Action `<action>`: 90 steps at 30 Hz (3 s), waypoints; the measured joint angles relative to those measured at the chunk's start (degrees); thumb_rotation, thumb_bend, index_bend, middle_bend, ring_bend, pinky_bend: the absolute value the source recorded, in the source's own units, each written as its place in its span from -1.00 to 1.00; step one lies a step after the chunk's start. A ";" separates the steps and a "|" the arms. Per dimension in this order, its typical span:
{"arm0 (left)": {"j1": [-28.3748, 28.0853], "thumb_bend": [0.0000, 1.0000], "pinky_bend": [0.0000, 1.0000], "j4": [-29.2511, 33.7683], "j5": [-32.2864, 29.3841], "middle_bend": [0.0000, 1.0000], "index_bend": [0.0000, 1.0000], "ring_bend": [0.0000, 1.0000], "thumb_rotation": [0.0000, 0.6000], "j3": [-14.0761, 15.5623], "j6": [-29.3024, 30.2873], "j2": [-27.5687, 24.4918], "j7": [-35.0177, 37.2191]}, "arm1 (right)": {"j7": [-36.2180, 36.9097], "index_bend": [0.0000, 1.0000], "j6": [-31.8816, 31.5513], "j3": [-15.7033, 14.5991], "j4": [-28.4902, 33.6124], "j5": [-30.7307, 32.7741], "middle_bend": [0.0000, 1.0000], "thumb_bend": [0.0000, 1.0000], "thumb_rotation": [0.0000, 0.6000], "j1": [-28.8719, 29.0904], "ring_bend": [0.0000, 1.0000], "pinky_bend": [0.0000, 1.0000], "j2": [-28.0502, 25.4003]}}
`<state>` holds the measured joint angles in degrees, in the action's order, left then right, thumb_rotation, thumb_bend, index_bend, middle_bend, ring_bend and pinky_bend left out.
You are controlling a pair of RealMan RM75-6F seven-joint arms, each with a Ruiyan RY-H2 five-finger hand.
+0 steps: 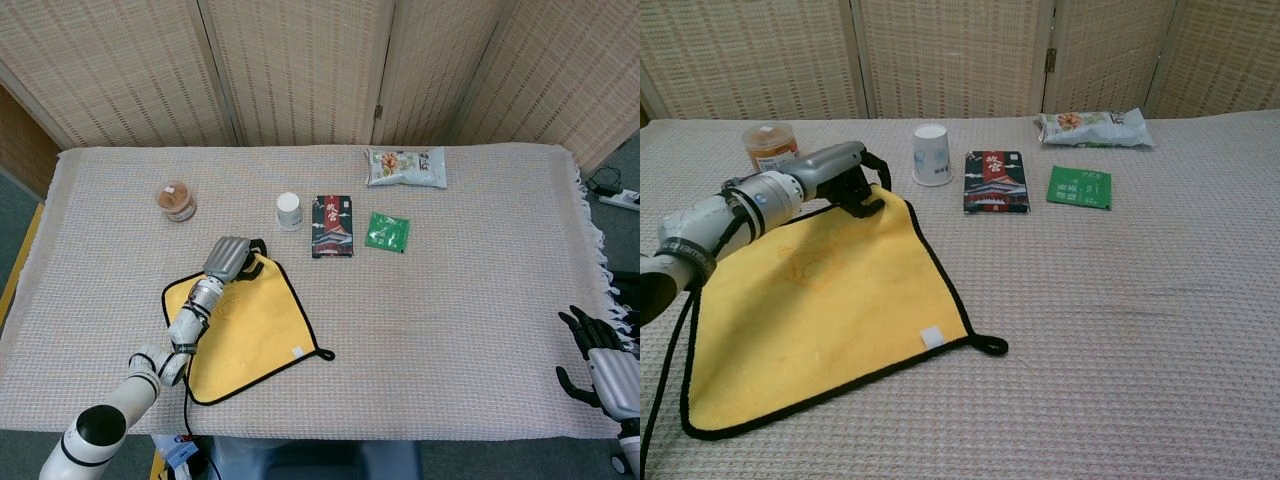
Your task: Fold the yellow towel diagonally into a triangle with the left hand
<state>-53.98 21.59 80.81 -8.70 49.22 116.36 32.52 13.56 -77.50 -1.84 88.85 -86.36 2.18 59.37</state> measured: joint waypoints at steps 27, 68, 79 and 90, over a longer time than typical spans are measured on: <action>25.48 0.02 1.00 52.25 5.14 1.00 0.11 1.00 1.00 8.93 30.62 -21.04 -34.05 | -0.05 -1.00 -6.35 -2.87 1.88 -7.86 -1.00 -0.02 1.00 -2.03 -1.00 -1.00 -0.71; 41.12 0.01 1.00 56.33 14.85 1.00 0.01 1.00 1.00 19.71 36.41 -24.76 -28.37 | -2.79 -1.00 -10.49 -5.51 3.24 -12.79 -1.00 -0.02 1.00 -4.29 -1.00 -1.00 -0.30; 41.64 -0.07 1.00 58.70 13.79 1.00 -0.73 1.00 1.00 20.17 32.47 -28.33 -28.48 | -3.72 -1.00 -10.43 -5.65 3.96 -12.74 -1.00 -0.02 1.00 -4.44 -1.00 -1.00 -0.18; 41.88 -0.06 1.00 64.70 12.85 1.00 -0.46 1.00 1.00 16.47 34.71 -36.15 -30.68 | -3.23 -1.00 -9.59 -5.45 3.50 -12.13 -1.00 -0.02 1.00 -4.04 -1.00 -1.00 0.15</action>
<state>-12.10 86.29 93.65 7.77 83.92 80.21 1.84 10.33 -87.09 -7.29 92.35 -98.50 -1.86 59.52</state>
